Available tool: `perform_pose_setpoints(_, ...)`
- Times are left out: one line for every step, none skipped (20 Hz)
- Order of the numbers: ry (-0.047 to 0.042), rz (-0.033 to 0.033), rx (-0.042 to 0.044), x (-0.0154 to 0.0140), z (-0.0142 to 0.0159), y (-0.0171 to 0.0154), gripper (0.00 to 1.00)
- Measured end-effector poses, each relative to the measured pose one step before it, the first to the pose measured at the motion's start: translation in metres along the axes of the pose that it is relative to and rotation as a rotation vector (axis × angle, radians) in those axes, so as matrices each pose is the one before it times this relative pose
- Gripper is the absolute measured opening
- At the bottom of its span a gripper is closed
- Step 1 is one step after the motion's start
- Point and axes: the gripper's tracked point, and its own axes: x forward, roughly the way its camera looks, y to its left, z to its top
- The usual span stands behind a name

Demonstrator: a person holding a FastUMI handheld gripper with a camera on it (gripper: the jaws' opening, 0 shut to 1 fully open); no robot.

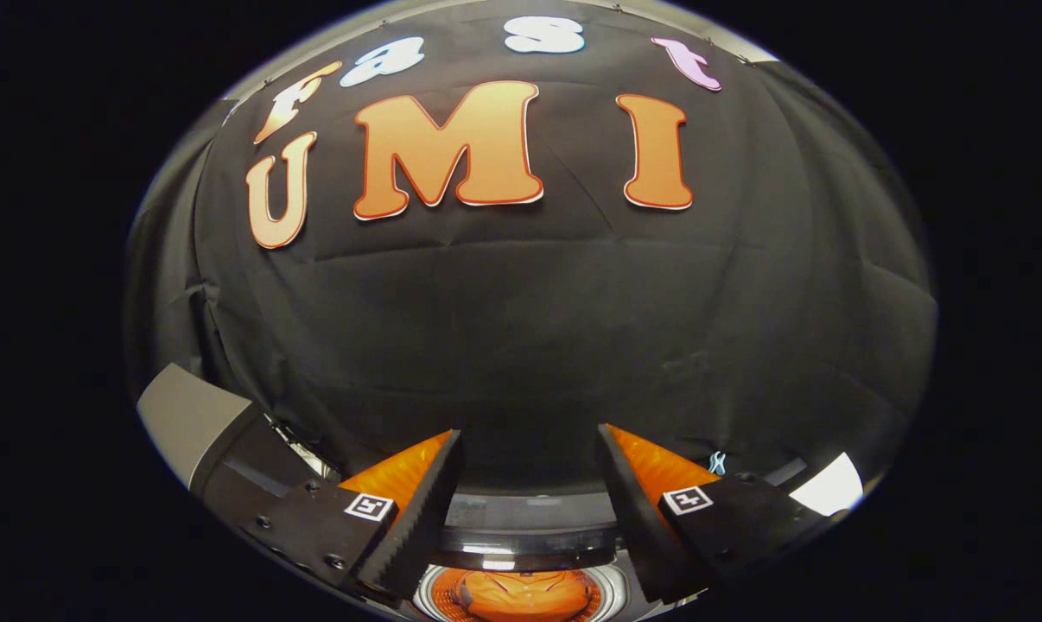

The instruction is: Put the clothes into the washing machine and then close the washing machine lid.

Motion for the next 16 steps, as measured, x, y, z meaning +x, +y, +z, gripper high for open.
perform_pose_setpoints(-0.00073, -0.00069, 0.00059, -0.00433, -0.00302, 0.00013, 0.97)
perform_pose_setpoints(-0.00059, -0.00071, -0.00043, -0.00559, -0.00421, 0.00091, 0.97)
perform_pose_setpoints(-0.0023, -0.00152, -0.00068, -0.0051, -0.00317, -0.00024, 0.97)
perform_pose_setpoints(-0.00118, -0.00111, -0.00021, -0.00451, -0.00313, -0.00005, 0.97)
perform_pose_setpoints(-0.00061, -0.00089, -0.00009, -0.00404, -0.00407, -0.00054, 0.97)
perform_pose_setpoints(0.00282, 0.00108, -0.00182, -0.00417, -0.00517, 0.00007, 0.97)
perform_pose_setpoints(0.00375, 0.00006, -0.00049, -0.00574, -0.00345, 0.00052, 0.97)
perform_pose_setpoints(0.00595, -0.00101, -0.00113, -0.00359, -0.0046, 0.00036, 0.97)
perform_pose_setpoints(0.0044, -0.00129, 0.00087, -0.00556, -0.00541, -0.00031, 0.97)
perform_pose_setpoints(0.00853, -0.00203, 0.00025, -0.00445, -0.00687, -0.00023, 0.97)
perform_pose_setpoints(0.00493, -0.00211, -0.00001, -0.00635, -0.0065, 0.0007, 0.97)
perform_pose_setpoints(0.0036, -0.00305, -0.00002, -0.00503, -0.00753, 0.00037, 0.97)
perform_pose_setpoints(0.00614, -0.00317, 0.00155, -0.00482, -0.00883, -0.00032, 0.97)
perform_pose_setpoints(0.01615, 0.00012, -0.00579, -0.00349, -0.01169, 0.00148, 0.97)
perform_pose_setpoints(0.01354, -0.00418, -0.0094, -0.00457, -0.01122, 0.00099, 0.97)
perform_pose_setpoints(0.01051, -0.00857, -0.01506, -0.00331, -0.00903, -0.00096, 0.97)
